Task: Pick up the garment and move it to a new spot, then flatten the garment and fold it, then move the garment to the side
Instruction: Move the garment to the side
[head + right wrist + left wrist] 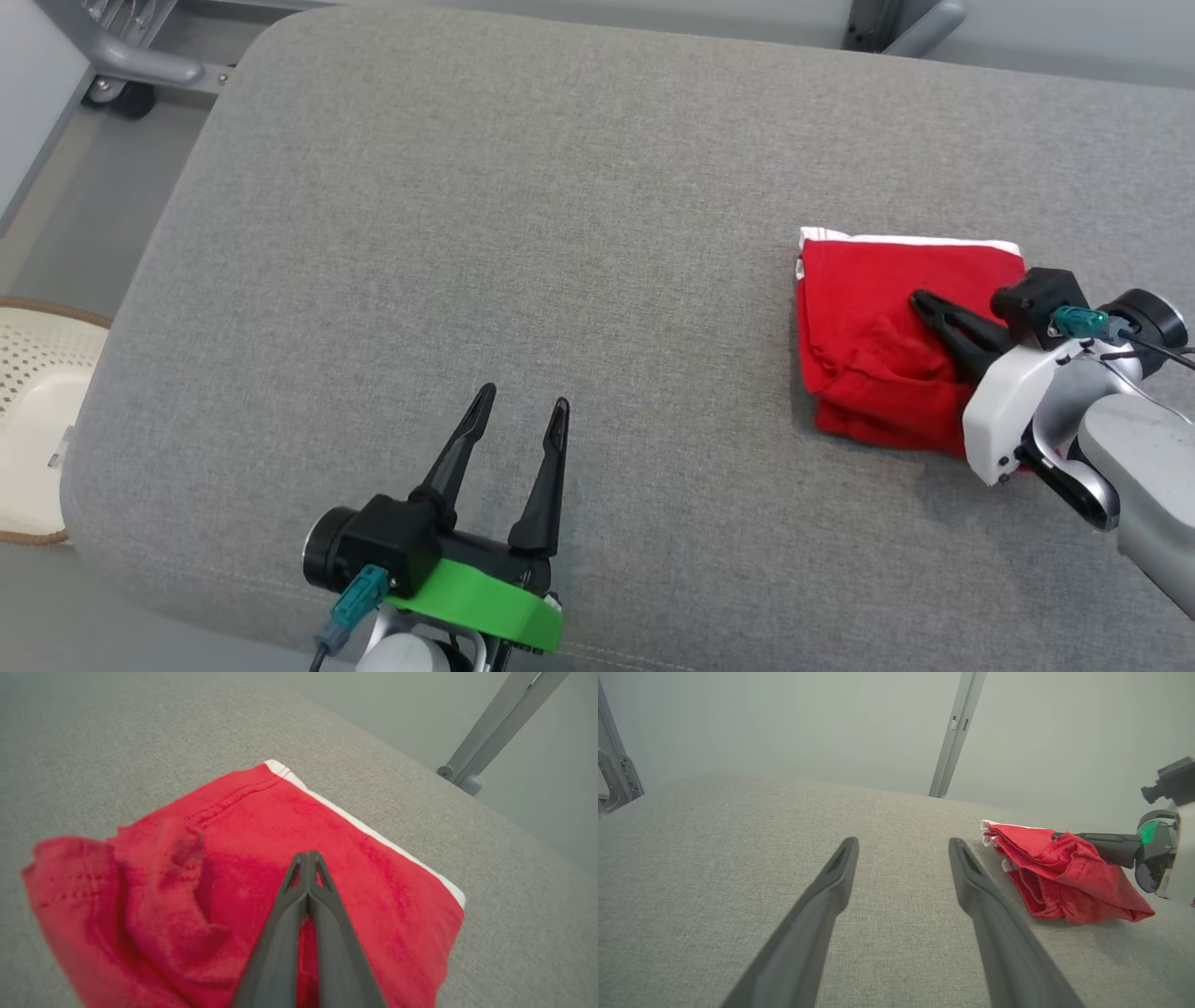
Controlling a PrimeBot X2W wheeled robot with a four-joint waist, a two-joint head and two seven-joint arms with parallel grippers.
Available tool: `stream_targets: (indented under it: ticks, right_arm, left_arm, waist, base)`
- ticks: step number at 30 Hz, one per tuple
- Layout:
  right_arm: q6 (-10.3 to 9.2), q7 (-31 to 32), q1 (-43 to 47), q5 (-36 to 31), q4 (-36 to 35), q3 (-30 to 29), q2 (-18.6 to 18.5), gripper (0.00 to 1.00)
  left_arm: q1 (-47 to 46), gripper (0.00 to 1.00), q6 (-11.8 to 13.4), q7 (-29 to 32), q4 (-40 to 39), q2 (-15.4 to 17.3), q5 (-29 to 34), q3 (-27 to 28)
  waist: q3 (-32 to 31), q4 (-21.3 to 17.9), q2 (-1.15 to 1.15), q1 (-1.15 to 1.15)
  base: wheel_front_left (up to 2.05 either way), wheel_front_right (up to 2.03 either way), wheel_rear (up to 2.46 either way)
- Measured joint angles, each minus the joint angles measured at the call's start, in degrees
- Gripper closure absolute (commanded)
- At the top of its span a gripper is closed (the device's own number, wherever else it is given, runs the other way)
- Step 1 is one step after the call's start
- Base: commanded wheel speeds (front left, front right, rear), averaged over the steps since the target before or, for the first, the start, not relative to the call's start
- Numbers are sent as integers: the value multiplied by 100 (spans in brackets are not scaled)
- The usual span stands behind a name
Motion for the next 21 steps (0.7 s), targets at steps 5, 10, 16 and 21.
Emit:
stream_targets:
  ticks: [5, 10, 16, 21]
  right_arm:
    - [1, 90, -138, 799, -165, 810, -286, 100]
    - [0, -153, -165, 1474, -599, 1549, -487, 100]
    - [0, -339, -88, 1659, -918, 2086, -665, 100]
    - [0, -476, 169, 1811, -1227, 2249, -660, 100]
  left_arm:
    - [-38, 0, -1, 0, 47, 0, -36, -21]
    - [-44, 0, -1, 0, 75, 0, -45, 14]
    - [-33, 0, -2, 0, 74, 0, -12, 44]
    - [57, 0, -2, 0, 74, -1, 10, 55]
  waist:
    - [149, 173, 0, 0]
    - [130, 180, 0, 0]
    - [-19, 87, 0, 0]
    - [-184, -3, 0, 0]
  base:
    - [0, 0, 0]
    - [0, 0, 0]
    - [0, 0, 0]
    - [0, 0, 0]
